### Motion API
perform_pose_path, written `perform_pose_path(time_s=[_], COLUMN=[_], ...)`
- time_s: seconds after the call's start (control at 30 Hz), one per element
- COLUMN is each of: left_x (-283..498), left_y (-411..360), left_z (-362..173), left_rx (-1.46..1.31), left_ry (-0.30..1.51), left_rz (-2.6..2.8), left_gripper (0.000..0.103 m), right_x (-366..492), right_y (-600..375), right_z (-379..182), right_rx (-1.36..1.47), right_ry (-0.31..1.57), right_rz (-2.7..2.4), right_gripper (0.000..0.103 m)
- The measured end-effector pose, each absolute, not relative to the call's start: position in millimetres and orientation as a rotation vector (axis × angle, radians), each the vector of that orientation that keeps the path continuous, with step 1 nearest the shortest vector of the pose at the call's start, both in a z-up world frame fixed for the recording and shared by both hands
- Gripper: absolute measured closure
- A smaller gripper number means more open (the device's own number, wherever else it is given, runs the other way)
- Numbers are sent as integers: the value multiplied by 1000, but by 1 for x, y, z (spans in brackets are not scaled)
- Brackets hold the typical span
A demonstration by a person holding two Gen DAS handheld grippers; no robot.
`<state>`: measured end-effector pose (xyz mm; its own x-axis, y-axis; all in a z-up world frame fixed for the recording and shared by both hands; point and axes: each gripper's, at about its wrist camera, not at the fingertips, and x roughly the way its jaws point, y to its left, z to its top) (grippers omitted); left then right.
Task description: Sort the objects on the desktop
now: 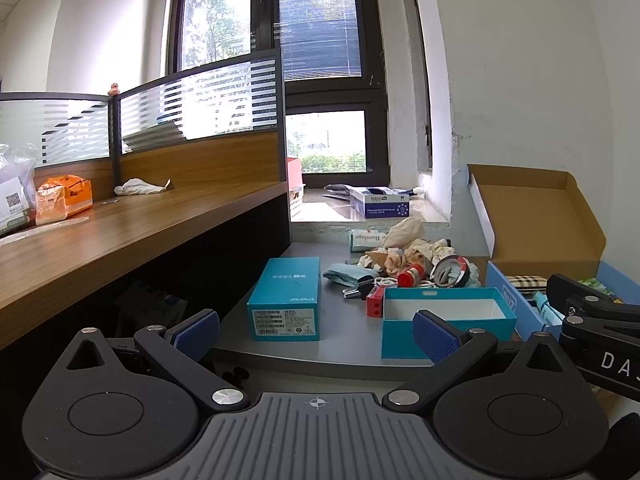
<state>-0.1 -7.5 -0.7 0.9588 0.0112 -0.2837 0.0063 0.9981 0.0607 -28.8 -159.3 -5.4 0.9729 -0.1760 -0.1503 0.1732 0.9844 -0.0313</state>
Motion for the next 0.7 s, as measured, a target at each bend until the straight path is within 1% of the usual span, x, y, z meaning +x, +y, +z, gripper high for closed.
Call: perform_pose_path(time_s=[0.33,0.57,0.7], left_x=[26,67,95], left_y=[-14,-16,-13], left_z=[-5,-6,-7], left_rx=[114,138,118], left_ry=[339,403,448], left_rz=[1,15,10], left_gripper=[0,0,0], right_x=[-5,12,39], right_y=[-166,-171,-187], right_z=[-4,-3,1], right_rx=[-20,-20,-4], right_ry=[178,197,236], right_rz=[-177,-178,-153], right_gripper=[0,0,0])
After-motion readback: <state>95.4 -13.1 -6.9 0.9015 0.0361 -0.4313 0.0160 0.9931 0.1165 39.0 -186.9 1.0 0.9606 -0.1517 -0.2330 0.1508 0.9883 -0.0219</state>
